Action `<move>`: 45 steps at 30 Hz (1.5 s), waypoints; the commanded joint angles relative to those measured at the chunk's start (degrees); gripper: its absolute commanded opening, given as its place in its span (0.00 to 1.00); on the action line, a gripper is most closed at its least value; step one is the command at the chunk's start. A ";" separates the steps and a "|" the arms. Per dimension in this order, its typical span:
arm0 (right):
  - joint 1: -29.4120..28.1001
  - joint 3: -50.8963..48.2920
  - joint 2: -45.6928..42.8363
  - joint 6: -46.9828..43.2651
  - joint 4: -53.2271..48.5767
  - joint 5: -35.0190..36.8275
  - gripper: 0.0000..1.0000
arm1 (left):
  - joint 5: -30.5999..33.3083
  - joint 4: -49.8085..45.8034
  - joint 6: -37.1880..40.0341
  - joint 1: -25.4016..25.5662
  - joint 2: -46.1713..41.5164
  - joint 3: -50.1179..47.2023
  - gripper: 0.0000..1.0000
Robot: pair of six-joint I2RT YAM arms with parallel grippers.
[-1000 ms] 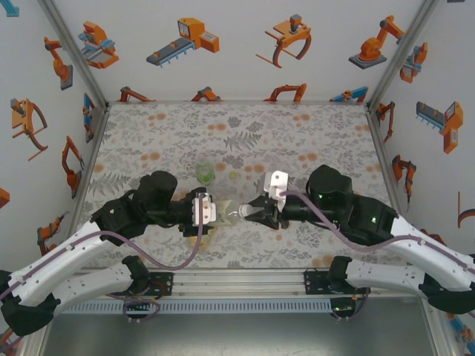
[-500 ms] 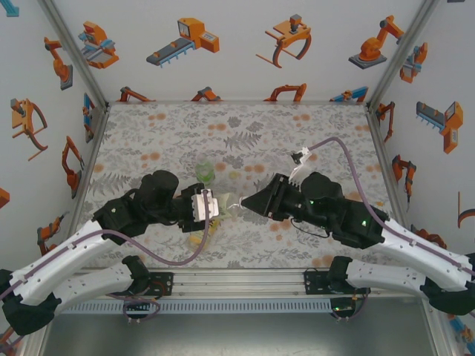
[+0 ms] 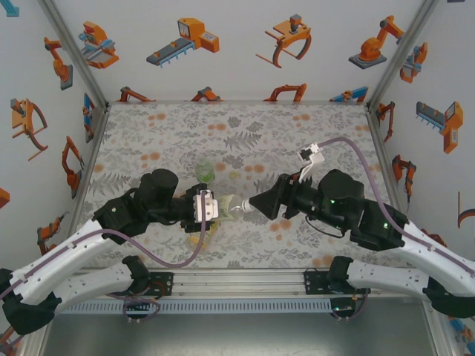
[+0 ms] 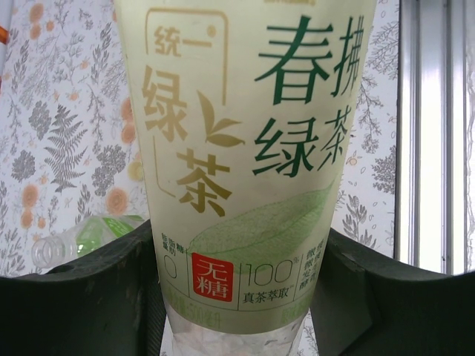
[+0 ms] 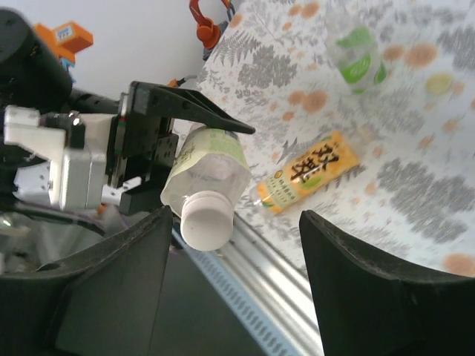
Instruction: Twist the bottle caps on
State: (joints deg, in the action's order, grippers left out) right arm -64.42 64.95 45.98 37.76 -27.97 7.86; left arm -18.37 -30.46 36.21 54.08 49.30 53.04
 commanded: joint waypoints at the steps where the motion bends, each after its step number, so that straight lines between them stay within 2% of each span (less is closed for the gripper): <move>1: -0.13 1.99 -0.46 -21.25 2.77 -6.04 0.62 | -3.29 0.50 0.53 0.32 -0.37 2.20 0.00; 5: -0.17 4.04 1.07 -35.56 2.04 -15.13 0.63 | -4.07 -0.54 0.44 0.30 -0.43 2.60 0.00; 9: -0.13 5.73 2.75 -50.36 -0.60 -27.55 0.60 | -4.35 -1.04 0.27 0.32 -0.62 2.66 0.00; 12: -0.15 4.99 3.04 -57.81 -0.91 -30.89 0.60 | -4.48 -1.09 0.00 0.27 -0.83 2.69 0.00; 16: -0.17 4.57 4.15 -58.39 0.98 -27.39 0.56 | -4.48 -1.18 -0.32 0.32 -1.35 2.62 0.00; 27: -0.17 2.99 5.33 -58.59 1.63 -27.09 0.45 | -3.95 -1.19 -0.52 0.30 -1.98 2.14 0.00; 30: -0.18 2.98 5.44 -58.42 1.94 -27.28 0.38 | -3.76 -1.26 -0.41 0.32 -1.95 2.15 0.00; 32: -0.12 2.92 5.42 -58.12 2.04 -27.28 0.30 | -3.53 -1.21 -0.32 0.32 -1.93 2.09 0.00; 35: -0.14 2.73 5.35 -54.81 2.54 -26.59 0.19 | -3.09 -1.27 -0.28 0.31 -1.88 2.25 0.00; 39: -0.16 3.56 6.42 -42.75 1.44 -23.90 0.05 | -2.18 -1.01 -0.32 0.28 -2.00 2.15 0.00; 40: -0.17 3.60 6.61 -38.84 1.54 -23.01 0.00 | -1.90 -0.86 -0.32 0.27 -2.02 2.08 0.00; 45: -0.18 2.25 6.85 -9.26 1.77 -11.08 0.00 | 0.91 1.21 -0.81 0.32 -2.33 1.18 0.00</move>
State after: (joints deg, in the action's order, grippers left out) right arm -64.36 68.29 52.53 6.42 -27.44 -10.94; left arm -18.76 -32.21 36.14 54.30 47.94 53.60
